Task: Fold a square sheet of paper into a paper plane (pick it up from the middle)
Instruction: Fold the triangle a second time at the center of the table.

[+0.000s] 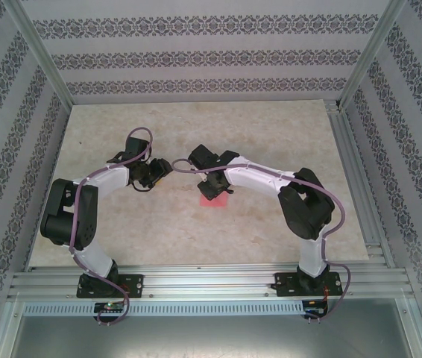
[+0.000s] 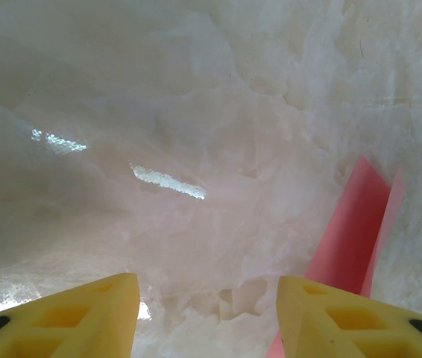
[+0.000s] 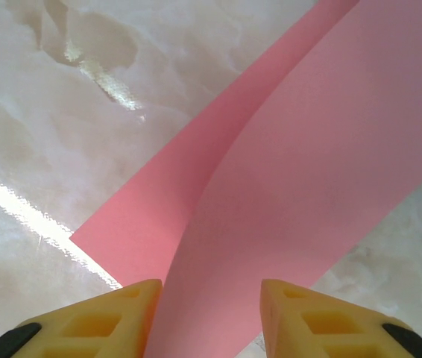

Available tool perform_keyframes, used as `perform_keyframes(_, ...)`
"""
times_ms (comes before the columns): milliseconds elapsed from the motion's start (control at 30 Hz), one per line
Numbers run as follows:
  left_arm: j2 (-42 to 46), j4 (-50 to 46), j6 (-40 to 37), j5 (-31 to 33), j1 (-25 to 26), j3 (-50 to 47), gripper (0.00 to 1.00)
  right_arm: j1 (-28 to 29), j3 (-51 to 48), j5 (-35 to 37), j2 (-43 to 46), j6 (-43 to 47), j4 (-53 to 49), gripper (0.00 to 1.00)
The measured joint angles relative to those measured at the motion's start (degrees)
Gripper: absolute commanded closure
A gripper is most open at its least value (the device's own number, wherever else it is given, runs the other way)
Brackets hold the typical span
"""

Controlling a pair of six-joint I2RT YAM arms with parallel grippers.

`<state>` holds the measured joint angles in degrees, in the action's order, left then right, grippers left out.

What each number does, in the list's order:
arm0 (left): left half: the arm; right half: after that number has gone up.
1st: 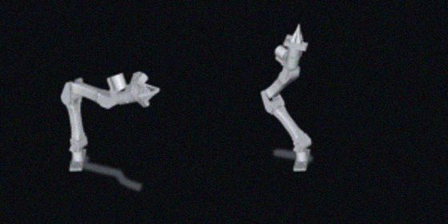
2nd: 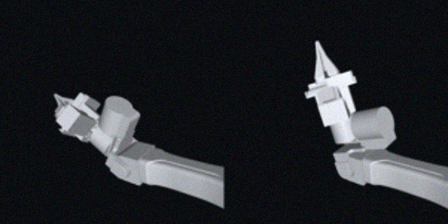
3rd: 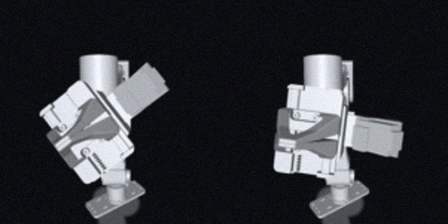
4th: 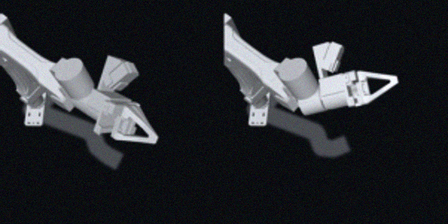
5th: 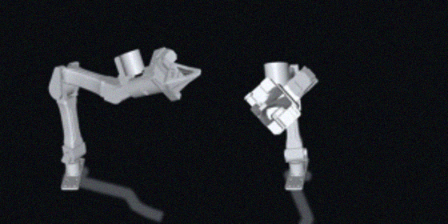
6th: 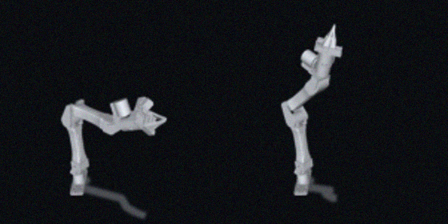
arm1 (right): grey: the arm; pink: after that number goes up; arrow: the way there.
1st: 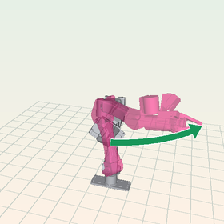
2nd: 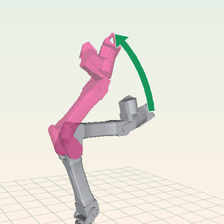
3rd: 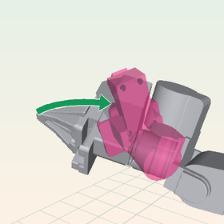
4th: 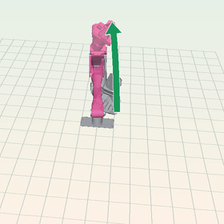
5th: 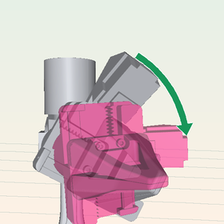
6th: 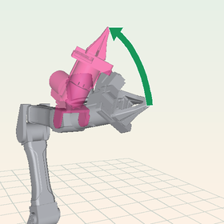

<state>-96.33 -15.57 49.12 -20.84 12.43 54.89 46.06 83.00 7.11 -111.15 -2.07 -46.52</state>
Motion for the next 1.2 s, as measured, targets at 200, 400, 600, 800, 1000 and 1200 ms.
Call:
perform_keyframes(200, 0.0, 0.2, 0.0, -0.9, 0.0, 0.0, 0.47, -0.3, 0.5, -1.5, 0.0, -1.0, 0.0, 0.77)
perform_keyframes(400, -0.3, 0.4, 0.0, -1.3, 0.0, 0.0, 0.47, -1.3, 0.5, -4.5, 0.0, -1.4, 0.0, 0.86)
perform_keyframes(600, -1.1, 0.6, 0.0, -1.4, 0.3, 0.6, 0.47, -3.9, 0.5, -10.0, 0.0, -1.4, 0.0, 0.91)
perform_keyframes(800, -2.0, 0.6, 0.0, -2.3, 2.3, 3.0, 0.47, -8.4, -0.8, -21.4, 0.4, -0.9, 1.9, 0.87)
perform_keyframes(1000, -5.8, 0.7, -0.5, -3.7, 6.5, 8.0, 0.53, -15.2, -2.8, -34.8, 0.5, -0.3, 4.4, 0.85)
perform_keyframes(1200, -9.0, 0.9, -0.6, -4.5, 10.1, 11.5, 0.57, -19.3, -2.9, -43.9, -1.8, 0.7, 5.8, 0.83)
